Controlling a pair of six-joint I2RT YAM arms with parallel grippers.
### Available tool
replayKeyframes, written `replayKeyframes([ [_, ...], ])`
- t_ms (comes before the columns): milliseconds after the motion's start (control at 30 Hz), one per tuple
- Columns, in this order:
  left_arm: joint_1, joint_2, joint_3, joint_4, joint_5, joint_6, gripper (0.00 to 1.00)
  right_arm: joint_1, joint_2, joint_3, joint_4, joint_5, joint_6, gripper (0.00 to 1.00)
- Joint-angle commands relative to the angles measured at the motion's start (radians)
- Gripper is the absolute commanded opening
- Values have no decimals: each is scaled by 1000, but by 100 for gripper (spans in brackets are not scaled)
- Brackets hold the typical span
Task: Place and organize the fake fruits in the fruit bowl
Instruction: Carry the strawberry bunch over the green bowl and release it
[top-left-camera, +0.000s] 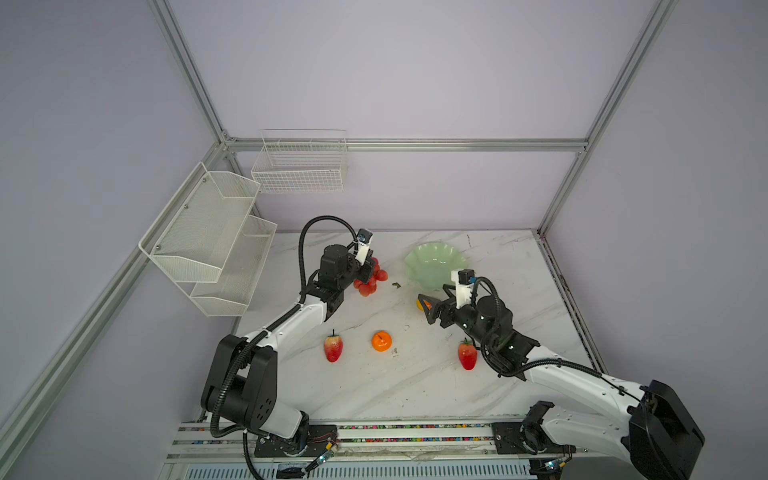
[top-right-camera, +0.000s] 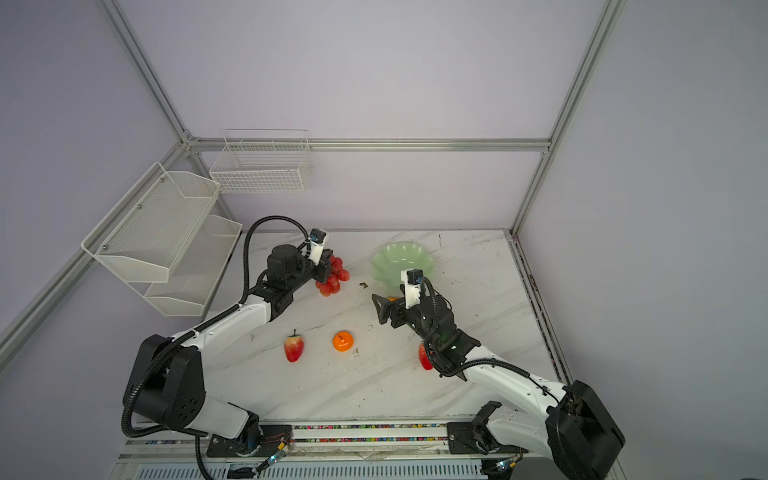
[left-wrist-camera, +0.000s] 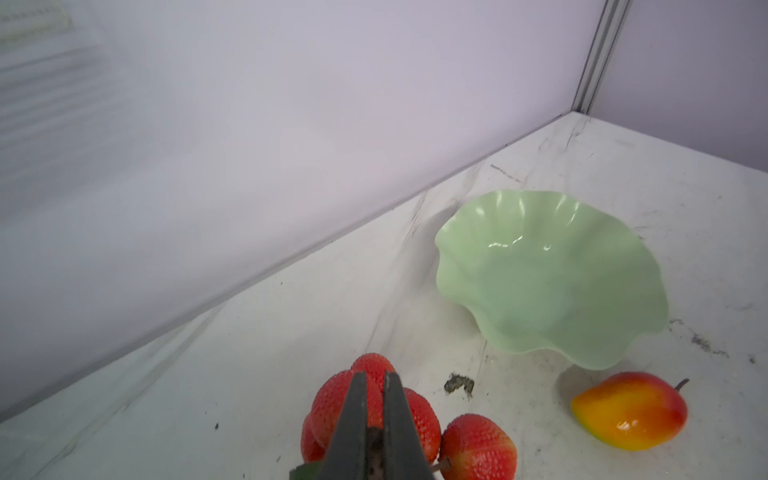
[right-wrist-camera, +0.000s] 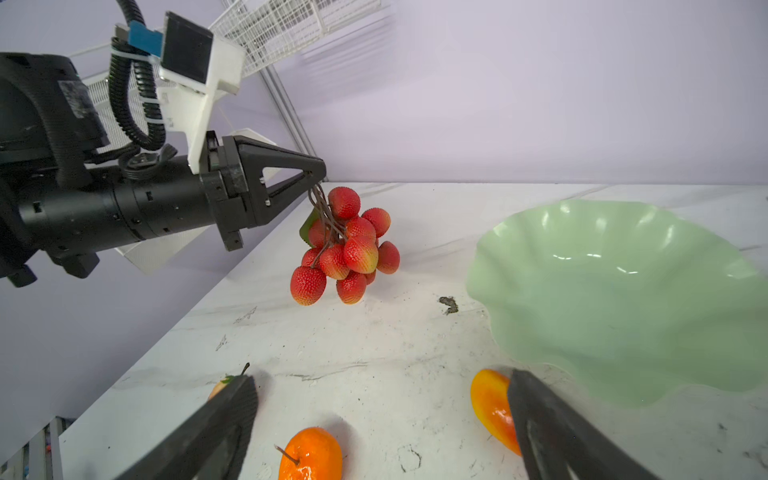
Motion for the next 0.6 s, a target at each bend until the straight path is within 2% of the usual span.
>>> replayKeyframes([
  [0,-64,36,224,17,-7,-1,0,-32,-71,-37,-72,21,43,97],
  [167,-154,197,447,5,-9,-12,0,-74,-126,-44,-172,96,83,97],
  [400,-243,487,762,-23,12,-13,0,-151,-176,-41,-231,62,115,97],
  [567,-270,641,898,-43,5,-24,0,-166,-253,-30,-301,76,108,97],
])
